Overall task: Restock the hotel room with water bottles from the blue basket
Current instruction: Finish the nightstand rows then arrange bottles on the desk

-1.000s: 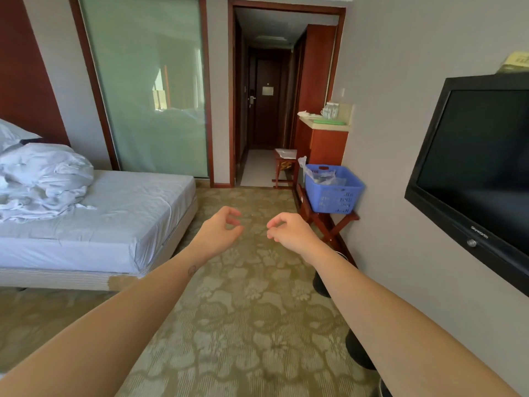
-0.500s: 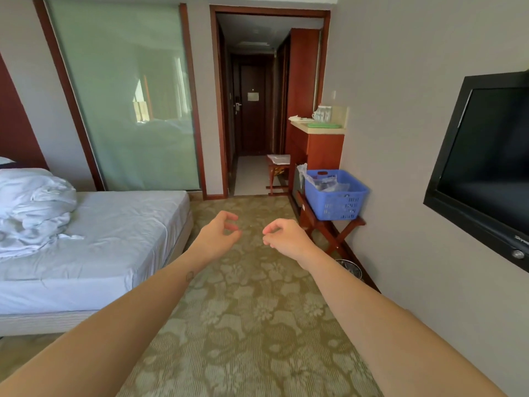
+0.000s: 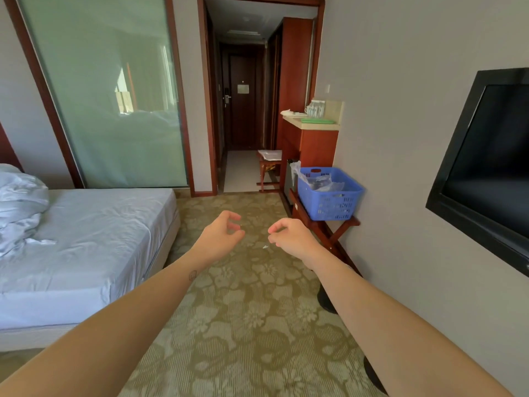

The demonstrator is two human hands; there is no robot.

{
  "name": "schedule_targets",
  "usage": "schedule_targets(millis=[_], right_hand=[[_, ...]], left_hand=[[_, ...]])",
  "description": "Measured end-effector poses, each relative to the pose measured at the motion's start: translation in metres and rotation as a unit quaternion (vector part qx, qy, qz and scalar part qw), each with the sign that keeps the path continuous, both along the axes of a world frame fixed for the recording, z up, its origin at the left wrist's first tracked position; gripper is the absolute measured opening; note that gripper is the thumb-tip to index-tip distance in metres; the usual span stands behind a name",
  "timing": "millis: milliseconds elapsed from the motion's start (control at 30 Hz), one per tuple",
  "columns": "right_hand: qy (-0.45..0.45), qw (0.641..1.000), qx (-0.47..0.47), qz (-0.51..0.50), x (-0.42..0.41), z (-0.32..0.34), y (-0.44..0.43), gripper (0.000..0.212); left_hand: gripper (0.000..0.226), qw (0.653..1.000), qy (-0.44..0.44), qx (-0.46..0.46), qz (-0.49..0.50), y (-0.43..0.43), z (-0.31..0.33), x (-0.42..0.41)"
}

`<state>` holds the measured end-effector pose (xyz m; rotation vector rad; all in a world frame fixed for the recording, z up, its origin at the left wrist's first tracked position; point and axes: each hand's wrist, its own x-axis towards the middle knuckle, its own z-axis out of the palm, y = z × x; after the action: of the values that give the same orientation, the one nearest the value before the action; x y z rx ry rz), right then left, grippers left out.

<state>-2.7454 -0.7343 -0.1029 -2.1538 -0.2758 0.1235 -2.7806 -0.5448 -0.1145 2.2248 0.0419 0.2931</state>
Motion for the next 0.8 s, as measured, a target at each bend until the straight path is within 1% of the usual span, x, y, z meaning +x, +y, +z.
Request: schedule_targets(millis=[233,467,633,800], right_hand=[[-0.004,1.0,0.002,0.003,0.083,0.009,-0.013,0.01],[-0.006,1.0,-0.021,0.018,0.171,0.014,-0.038,0.005],[-0.002,0.999,-0.033,0.022,0.213,0.005,-0.058,0.005],[0.011,0.999,-0.039,0.022,0.243,-0.008,-0.065,0.006]], left_hand=[[0.034,0.999,0.012,-0.028,-0.014,-0.014,0.004,0.085],[0.037,1.0,0.0,-0.029,-0.001,-0.038,0.009,0.166],[0.037,0.999,-0.001,-0.049,0.01,-0.056,0.001,0.207],[0.039,0.998,0.013,-0.066,0.018,-0.065,-0.011,0.23]])
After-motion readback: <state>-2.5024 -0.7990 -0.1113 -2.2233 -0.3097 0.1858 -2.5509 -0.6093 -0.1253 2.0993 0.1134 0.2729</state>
